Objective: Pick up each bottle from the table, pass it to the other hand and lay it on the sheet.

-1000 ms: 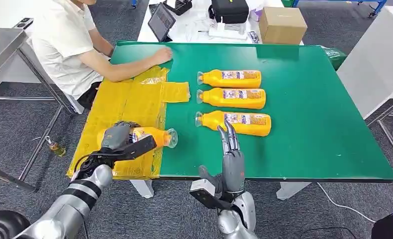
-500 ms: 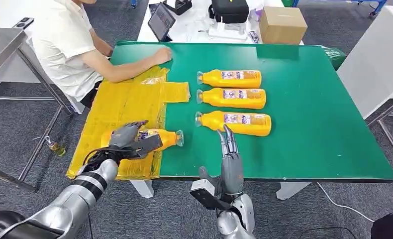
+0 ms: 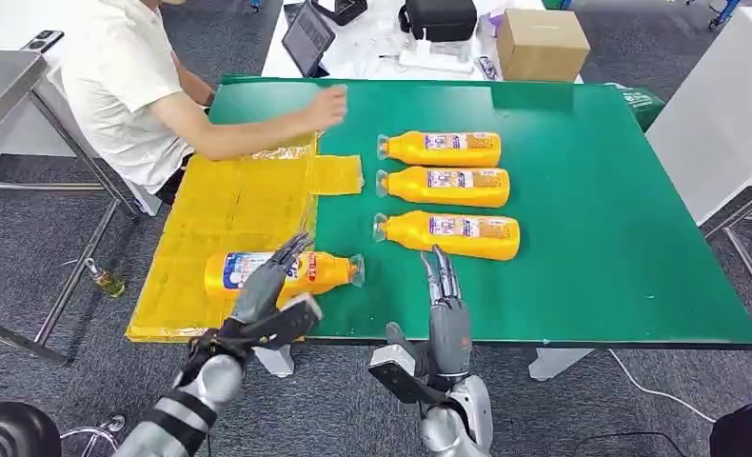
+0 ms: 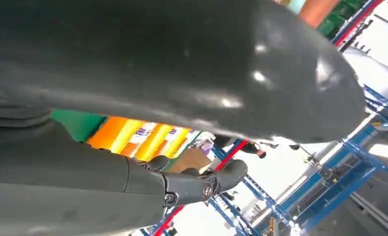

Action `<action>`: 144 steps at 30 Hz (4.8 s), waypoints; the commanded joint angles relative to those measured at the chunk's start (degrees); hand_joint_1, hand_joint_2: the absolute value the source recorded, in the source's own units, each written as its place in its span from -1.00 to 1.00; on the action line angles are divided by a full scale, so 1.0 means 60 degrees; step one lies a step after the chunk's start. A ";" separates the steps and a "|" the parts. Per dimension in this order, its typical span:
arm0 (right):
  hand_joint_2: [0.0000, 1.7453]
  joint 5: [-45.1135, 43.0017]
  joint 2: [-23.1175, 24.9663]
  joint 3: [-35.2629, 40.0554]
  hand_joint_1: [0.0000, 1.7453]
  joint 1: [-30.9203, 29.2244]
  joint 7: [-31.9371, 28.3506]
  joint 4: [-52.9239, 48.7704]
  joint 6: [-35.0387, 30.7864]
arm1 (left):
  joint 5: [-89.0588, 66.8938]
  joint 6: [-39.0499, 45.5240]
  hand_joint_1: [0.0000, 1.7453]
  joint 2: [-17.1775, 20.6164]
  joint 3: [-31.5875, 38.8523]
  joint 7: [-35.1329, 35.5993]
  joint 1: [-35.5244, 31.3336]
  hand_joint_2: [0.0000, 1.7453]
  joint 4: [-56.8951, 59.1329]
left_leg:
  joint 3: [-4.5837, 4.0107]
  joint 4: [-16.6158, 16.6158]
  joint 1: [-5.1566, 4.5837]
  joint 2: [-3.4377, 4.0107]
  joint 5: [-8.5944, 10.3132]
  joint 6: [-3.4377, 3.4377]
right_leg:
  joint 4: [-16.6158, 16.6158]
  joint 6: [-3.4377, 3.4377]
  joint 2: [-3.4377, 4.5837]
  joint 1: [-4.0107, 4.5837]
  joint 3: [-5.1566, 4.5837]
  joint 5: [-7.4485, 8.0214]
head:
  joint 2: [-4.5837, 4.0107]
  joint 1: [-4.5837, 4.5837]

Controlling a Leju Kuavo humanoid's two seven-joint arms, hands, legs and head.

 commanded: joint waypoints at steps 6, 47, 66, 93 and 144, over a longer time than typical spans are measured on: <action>-1.00 0.3331 -0.0037 -0.2482 -1.00 -0.0472 0.0374 0.0689 0.0014 | 0.1324 0.3667 -1.00 -0.0670 -0.0535 -0.2008 0.2257 1.00 -0.4448 | -0.0013 -0.0001 -0.0004 -0.0002 -0.0009 0.0017 | -0.0002 -0.0010 -0.0013 0.0000 -0.0007 -0.0009 | 0.0000 0.0015; 1.00 0.6082 -0.3370 0.0245 -0.90 -0.4433 0.6806 0.6700 0.1299 | 0.4010 0.2254 -1.00 -0.0474 -0.1881 -0.1188 0.2431 1.00 -0.4071 | 0.0031 -0.0004 -0.0009 -0.0004 0.0007 0.0031 | -0.0016 -0.0008 -0.0017 -0.0002 0.0042 0.0008 | 0.0000 0.0007; 1.00 0.1861 -0.3428 -0.0521 1.00 -0.4009 0.4066 0.6373 0.4220 | 0.5353 0.1453 -1.00 -0.0388 -0.2001 -0.1002 0.2425 1.00 -0.4120 | 0.0154 -0.0016 -0.0003 -0.0025 -0.0022 0.0054 | -0.0045 0.0009 -0.0039 0.0006 0.0078 -0.0018 | 0.0000 0.0011; 1.00 -0.3150 -0.1835 0.3519 1.00 -0.2153 0.1812 0.0893 0.2043 | 1.0816 0.1022 -1.00 -0.0277 -0.1955 -0.0242 0.2063 1.00 -0.3104 | 0.0078 -0.0010 -0.0003 0.0043 -0.0037 0.0045 | -0.0020 0.0000 0.0029 0.0006 0.0081 -0.0025 | 0.0000 0.0007; -1.00 0.1413 -0.1589 0.2475 -1.00 -0.0615 0.0168 0.1457 0.0014 | 0.9388 0.1552 1.00 -0.0351 -0.0131 -0.1193 0.1561 1.00 -0.3399 | 0.0020 -0.0015 -0.0004 -0.0020 -0.0023 0.0040 | -0.0024 0.0010 -0.0031 0.0002 0.0037 -0.0031 | 0.0000 0.0007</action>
